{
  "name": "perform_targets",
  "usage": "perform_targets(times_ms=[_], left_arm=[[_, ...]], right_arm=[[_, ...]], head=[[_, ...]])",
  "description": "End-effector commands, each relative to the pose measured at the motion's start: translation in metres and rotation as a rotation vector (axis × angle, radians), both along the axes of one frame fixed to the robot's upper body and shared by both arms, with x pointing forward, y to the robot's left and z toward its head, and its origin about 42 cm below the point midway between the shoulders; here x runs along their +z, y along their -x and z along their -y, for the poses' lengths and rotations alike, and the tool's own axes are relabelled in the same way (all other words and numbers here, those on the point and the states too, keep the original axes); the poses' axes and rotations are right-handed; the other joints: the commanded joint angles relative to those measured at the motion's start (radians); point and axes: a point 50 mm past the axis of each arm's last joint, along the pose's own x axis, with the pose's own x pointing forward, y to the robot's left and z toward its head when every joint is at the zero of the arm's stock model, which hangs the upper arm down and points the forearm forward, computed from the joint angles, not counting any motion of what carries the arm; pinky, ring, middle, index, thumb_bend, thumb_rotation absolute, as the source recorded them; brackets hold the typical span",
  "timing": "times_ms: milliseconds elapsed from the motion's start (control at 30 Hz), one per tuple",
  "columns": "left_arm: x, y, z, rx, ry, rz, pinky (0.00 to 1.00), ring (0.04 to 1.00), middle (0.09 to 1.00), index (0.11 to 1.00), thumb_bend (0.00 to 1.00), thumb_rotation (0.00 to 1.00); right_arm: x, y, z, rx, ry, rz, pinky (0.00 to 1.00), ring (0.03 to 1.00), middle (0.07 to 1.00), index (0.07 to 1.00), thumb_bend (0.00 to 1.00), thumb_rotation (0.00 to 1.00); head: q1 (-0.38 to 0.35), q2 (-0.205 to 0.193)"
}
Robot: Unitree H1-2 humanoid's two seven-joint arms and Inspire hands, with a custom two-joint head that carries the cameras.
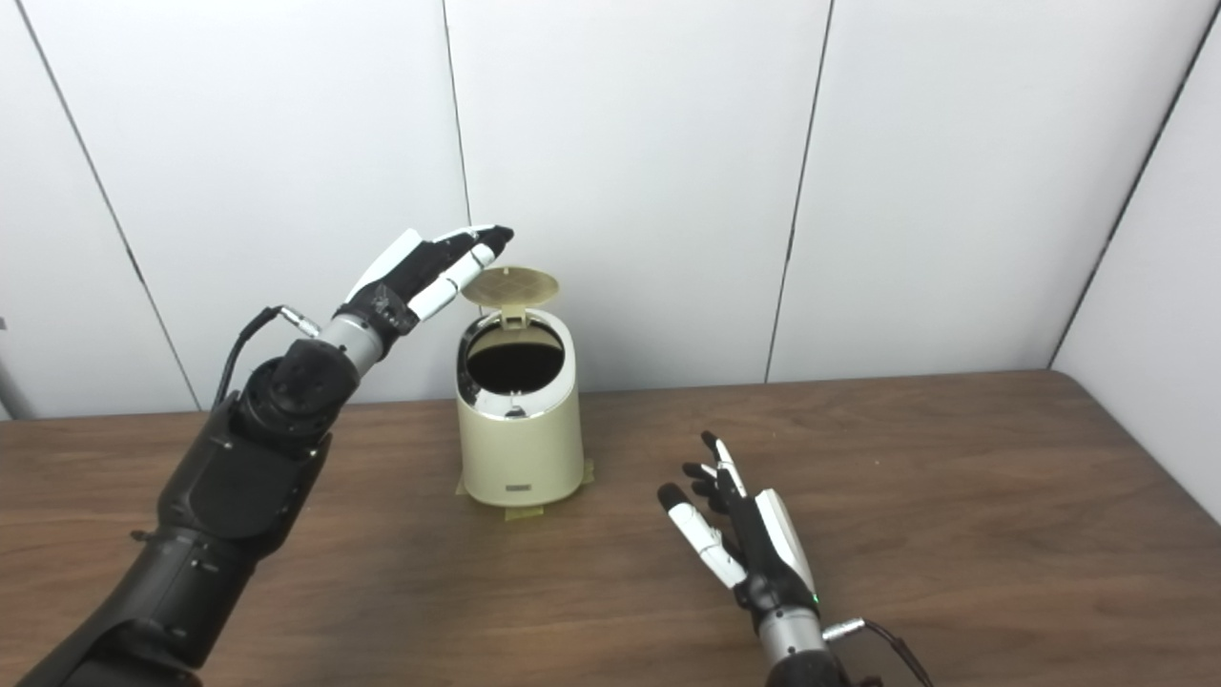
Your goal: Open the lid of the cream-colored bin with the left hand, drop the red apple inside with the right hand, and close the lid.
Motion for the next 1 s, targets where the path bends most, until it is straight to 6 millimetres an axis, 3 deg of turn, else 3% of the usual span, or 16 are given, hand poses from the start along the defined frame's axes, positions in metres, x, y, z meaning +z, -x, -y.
perform_targets(times_ms=[0,100,300,433,700,867,967], left_arm=[[0.048,0.0,0.005,0.014,-0.042,0.165,0.93,0.921,0.9,0.86,0.5,1.0],[0.048,0.006,0.006,0.023,-0.092,0.191,0.87,0.901,0.895,0.86,0.52,1.0],[0.046,0.008,0.006,0.01,-0.164,0.257,0.85,0.864,0.834,0.772,0.53,1.0],[0.044,0.011,0.005,-0.01,-0.237,0.348,0.83,0.829,0.805,0.75,0.48,1.0],[0.037,0.025,0.007,-0.002,-0.425,0.451,0.88,0.833,0.799,0.77,0.47,1.0],[0.031,0.028,0.009,0.004,-0.494,0.466,0.78,0.807,0.781,0.76,0.49,1.0],[0.029,0.031,0.009,0.005,-0.537,0.464,0.8,0.802,0.777,0.77,0.48,1.0]], right_arm=[[0.005,-0.006,-0.008,0.039,-0.012,0.007,0.78,0.82,0.845,0.994,0.6,1.0],[0.004,-0.008,-0.009,0.03,-0.018,0.002,0.77,0.811,0.84,0.988,0.59,1.0],[0.007,-0.011,-0.012,0.007,-0.022,-0.017,0.79,0.816,0.834,0.981,0.58,1.0],[0.006,-0.011,-0.012,-0.006,-0.027,-0.031,0.79,0.816,0.833,0.98,0.56,1.0],[0.002,-0.01,-0.011,-0.008,-0.017,-0.04,0.8,0.829,0.838,0.984,0.55,1.0],[0.003,-0.009,-0.011,-0.013,-0.02,-0.039,0.8,0.826,0.832,0.982,0.55,1.0],[0.002,-0.009,-0.01,-0.013,-0.029,-0.042,0.81,0.828,0.83,0.98,0.55,1.0]], head=[[0.0,0.0],[-0.001,0.001],[-0.002,0.001],[0.001,0.002],[0.0,0.002],[0.003,0.004],[0.005,0.005]])
